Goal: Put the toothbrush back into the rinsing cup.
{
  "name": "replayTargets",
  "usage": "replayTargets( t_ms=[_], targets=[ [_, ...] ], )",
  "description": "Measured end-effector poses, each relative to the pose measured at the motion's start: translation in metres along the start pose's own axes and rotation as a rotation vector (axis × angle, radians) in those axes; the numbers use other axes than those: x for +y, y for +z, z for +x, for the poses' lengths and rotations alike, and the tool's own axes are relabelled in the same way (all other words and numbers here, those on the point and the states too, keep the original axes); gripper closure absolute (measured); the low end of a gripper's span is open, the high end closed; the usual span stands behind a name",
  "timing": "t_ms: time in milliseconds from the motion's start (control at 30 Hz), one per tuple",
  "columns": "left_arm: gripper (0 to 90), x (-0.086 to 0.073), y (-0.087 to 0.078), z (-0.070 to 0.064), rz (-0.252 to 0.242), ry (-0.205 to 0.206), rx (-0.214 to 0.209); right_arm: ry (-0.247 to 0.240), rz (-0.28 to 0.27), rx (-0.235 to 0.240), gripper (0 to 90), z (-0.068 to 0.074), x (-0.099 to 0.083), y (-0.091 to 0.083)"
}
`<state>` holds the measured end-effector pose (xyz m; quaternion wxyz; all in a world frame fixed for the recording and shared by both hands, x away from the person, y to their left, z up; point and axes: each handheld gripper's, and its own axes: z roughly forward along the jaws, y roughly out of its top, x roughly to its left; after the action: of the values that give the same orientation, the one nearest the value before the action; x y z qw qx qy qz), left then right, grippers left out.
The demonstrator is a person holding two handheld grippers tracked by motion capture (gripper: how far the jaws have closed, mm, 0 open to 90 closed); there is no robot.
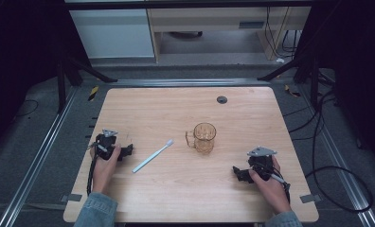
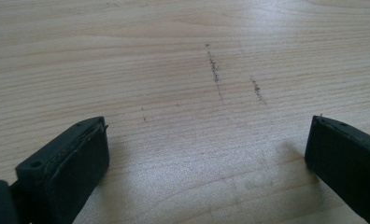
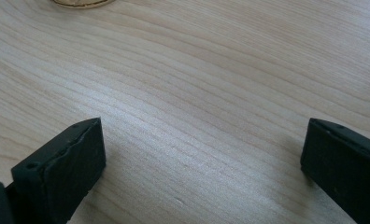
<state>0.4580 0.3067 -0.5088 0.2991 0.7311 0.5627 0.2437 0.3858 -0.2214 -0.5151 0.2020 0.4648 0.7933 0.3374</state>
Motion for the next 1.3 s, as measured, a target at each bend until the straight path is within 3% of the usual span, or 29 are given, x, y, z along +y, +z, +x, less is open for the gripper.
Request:
replayTargets(
  t_ms=[233,433,467,633,800,1000,1233,1267,1300],
  targets=[
    [4.1,0.0,-0.006,0.0,-0.006,0.028,-0.036,0.0,0.0,0.0,0.3,0.0,0.0,0.0],
    [4.4,0.002,-0.028,-0.001,-0.008,0.062,-0.057,0.002,0.0,0.001,0.3,0.0,0.0,0.0],
    [4.6,0.003,-0.036,-0.005,-0.004,0.089,-0.061,0.004,-0.001,0.0,0.3,0.0,0.0,0.0],
    [4.9,0.005,-0.051,-0.01,-0.002,0.108,-0.08,0.006,-0.002,0.0,0.5,0.0,0.0,0.0],
    [5.3,0.003,-0.066,-0.014,0.074,0.182,-0.083,0.006,-0.002,-0.001,0.4,0.0,0.0,0.0],
    [6.3,0.005,-0.079,-0.015,0.099,0.202,-0.082,0.012,-0.004,-0.004,0.7,-0.001,0.0,0.0],
    [8.6,0.013,-0.078,-0.018,0.137,0.227,-0.08,0.016,-0.004,-0.007,0.7,-0.001,0.001,0.001],
    [8.6,0.016,-0.077,-0.022,0.158,0.253,-0.085,0.017,-0.004,-0.007,0.7,-0.001,0.001,0.001],
    [8.6,0.016,-0.077,-0.022,0.158,0.253,-0.085,0.017,-0.004,-0.007,0.7,-0.001,0.001,0.001]
  ],
)
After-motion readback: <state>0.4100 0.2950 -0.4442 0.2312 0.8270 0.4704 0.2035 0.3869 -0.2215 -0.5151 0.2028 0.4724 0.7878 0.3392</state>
